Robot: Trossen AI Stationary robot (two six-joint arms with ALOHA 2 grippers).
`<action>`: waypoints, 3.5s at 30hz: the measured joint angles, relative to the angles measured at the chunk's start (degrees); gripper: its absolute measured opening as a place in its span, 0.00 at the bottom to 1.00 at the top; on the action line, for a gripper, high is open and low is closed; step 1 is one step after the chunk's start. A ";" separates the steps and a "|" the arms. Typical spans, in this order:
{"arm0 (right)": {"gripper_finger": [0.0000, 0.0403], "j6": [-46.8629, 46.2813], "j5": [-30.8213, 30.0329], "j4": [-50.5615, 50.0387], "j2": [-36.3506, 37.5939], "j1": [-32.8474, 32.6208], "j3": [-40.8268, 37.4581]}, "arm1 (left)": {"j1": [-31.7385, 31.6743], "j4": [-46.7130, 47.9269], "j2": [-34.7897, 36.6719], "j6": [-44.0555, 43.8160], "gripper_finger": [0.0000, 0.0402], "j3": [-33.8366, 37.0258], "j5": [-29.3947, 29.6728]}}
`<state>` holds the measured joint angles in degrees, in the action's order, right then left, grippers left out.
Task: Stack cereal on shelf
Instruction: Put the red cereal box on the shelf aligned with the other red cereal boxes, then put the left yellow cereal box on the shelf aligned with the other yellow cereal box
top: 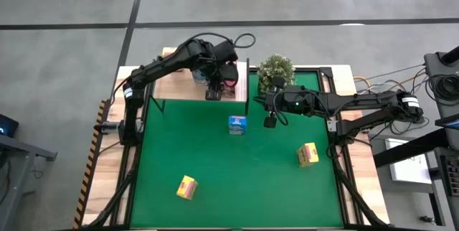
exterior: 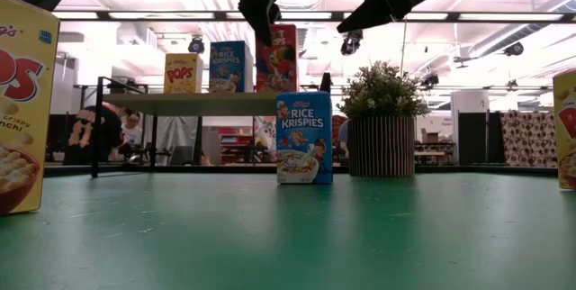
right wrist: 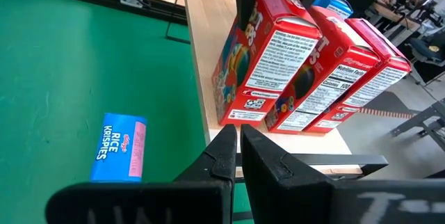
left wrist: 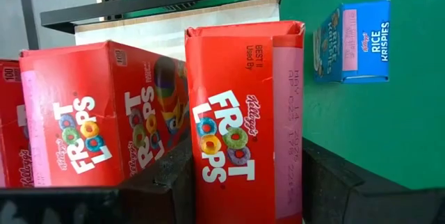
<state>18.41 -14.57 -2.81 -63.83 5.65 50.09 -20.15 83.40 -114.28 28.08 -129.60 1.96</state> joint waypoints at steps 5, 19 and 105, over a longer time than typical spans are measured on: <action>0.03 0.00 0.00 0.02 0.00 0.00 0.00 | -0.42 -0.05 0.00 -0.04 0.46 0.00 0.00; 0.03 0.00 0.00 0.02 0.00 0.01 0.00 | -0.50 -0.18 0.02 1.39 0.63 -0.05 0.35; 0.03 -1.51 0.00 0.09 0.00 0.02 0.00 | 43.67 -35.08 30.18 -74.52 0.64 58.40 7.78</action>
<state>16.91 -14.57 -2.72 -63.83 5.67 50.09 23.53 48.32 -84.09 -46.44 -71.20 9.73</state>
